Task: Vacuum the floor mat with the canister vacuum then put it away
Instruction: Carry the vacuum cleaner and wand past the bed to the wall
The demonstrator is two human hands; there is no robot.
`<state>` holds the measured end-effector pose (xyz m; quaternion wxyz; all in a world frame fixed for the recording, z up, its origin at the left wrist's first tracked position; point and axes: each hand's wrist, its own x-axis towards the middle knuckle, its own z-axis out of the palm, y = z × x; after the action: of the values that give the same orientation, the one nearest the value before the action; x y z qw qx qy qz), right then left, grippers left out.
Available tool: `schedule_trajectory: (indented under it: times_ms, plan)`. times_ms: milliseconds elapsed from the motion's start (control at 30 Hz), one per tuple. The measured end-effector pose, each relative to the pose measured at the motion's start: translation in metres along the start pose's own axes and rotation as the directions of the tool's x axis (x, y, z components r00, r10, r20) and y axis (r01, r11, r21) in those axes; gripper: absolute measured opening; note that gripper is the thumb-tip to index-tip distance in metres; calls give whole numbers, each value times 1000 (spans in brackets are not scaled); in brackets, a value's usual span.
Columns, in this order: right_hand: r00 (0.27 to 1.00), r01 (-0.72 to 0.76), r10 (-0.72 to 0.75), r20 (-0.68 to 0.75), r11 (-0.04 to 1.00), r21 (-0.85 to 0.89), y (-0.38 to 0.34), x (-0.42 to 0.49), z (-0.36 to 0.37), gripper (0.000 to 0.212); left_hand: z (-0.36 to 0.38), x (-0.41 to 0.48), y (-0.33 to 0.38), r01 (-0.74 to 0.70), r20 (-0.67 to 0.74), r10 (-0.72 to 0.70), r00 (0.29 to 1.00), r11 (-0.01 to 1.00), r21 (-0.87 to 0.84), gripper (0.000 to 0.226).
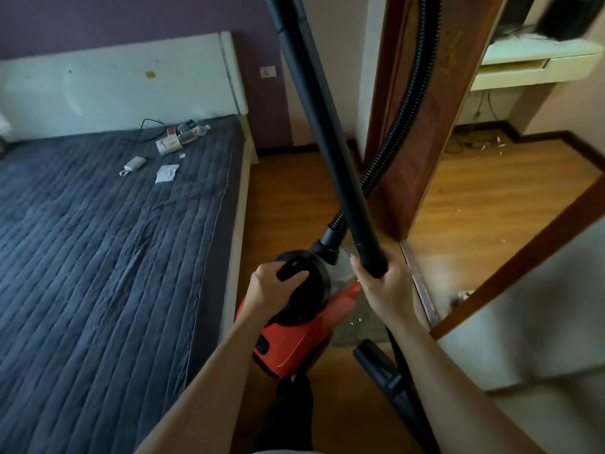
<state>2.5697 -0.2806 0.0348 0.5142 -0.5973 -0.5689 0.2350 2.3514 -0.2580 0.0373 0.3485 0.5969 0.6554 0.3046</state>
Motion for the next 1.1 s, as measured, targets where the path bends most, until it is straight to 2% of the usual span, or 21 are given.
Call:
schedule_trajectory:
  times_ms: [200,467,667,800,967,1100]
  plan:
    - [997,-5,6,75,1000,-8,13,70,48,23,-7,79,-12,75,-9,-76,997,992,-98,8]
    - [996,-33,39,74,996,-85,21,191,135,21,-27,230,-38,82,55,-75,996,988,-129,16]
    - [998,-52,54,12,992,-117,21,280,182,24,-60,336,-38,31,92,-21,995,994,-109,21]
    - [998,-57,61,31,993,-102,18,322,209,26,-81,392,-33,-4,72,9,997,997,-74,23]
    - [998,-50,53,38,997,-67,22,378,248,31,-104,459,-22,-30,55,33,998,998,-64,11]
    - [997,-49,50,52,999,-17,29,428,280,36,-112,510,-19,-21,31,23,999,999,-45,17]
